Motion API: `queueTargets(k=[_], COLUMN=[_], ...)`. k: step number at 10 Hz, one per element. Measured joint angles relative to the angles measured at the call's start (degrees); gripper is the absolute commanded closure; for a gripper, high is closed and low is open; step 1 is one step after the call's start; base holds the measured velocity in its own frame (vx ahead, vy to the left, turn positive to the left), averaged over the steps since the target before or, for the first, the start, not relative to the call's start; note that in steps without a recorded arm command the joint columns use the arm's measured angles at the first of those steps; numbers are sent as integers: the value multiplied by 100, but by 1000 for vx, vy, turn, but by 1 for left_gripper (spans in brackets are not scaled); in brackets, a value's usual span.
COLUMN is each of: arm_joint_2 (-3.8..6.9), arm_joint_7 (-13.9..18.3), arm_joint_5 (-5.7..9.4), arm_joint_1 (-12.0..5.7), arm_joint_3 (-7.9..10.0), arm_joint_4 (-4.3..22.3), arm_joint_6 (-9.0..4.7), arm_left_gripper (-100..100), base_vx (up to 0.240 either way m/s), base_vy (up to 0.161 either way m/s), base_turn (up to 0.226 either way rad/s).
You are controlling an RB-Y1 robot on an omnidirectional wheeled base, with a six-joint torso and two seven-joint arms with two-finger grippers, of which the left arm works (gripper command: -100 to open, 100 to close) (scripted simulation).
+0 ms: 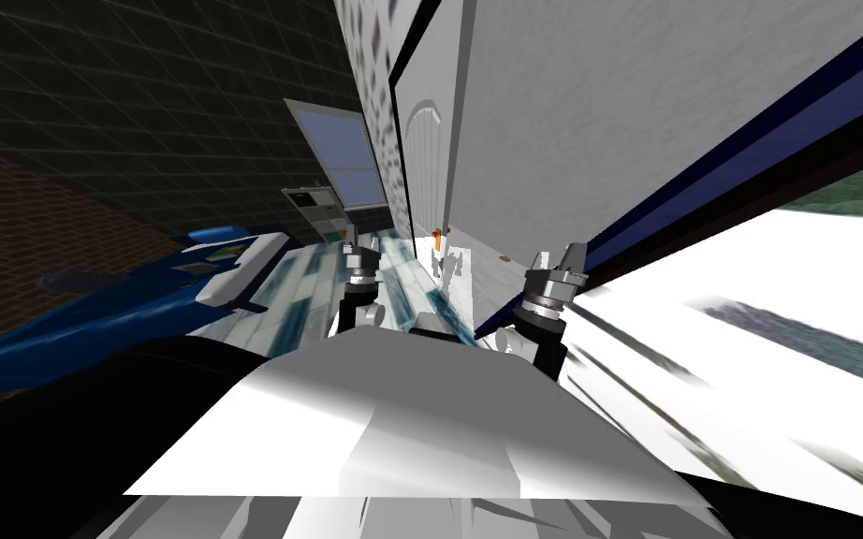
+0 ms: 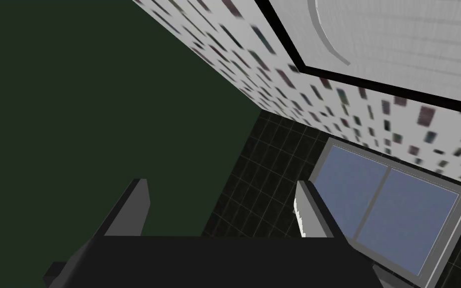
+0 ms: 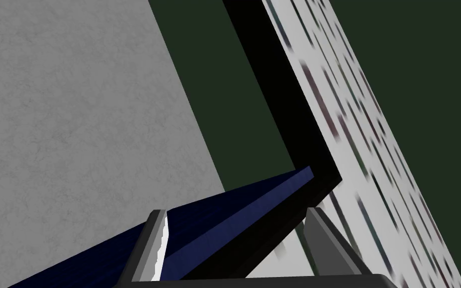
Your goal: Push the door open
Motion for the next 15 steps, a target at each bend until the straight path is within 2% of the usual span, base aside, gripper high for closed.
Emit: queueTargets(k=[3, 6, 9, 14, 15], arm_joint_2=[118, 203, 294, 383, 388], arm_joint_7=[-44, -71, -80, -153, -178], arm_joint_5=[12, 25, 54, 63, 61], arm_joint_1=[-236, -341, -526, -813, -914], arm_joint_3=[34, 46, 104, 120, 126], arm_joint_4=[377, 654, 979, 1542, 1732], arm_joint_6=[30, 21, 16, 33, 16], arm_left_gripper=[-100, -100, -100, -100, -100], base_vx=[58, 50, 62, 57, 77], base_vy=[129, 88, 81, 105, 112], base_turn=[-161, -91, -122, -137, -154])
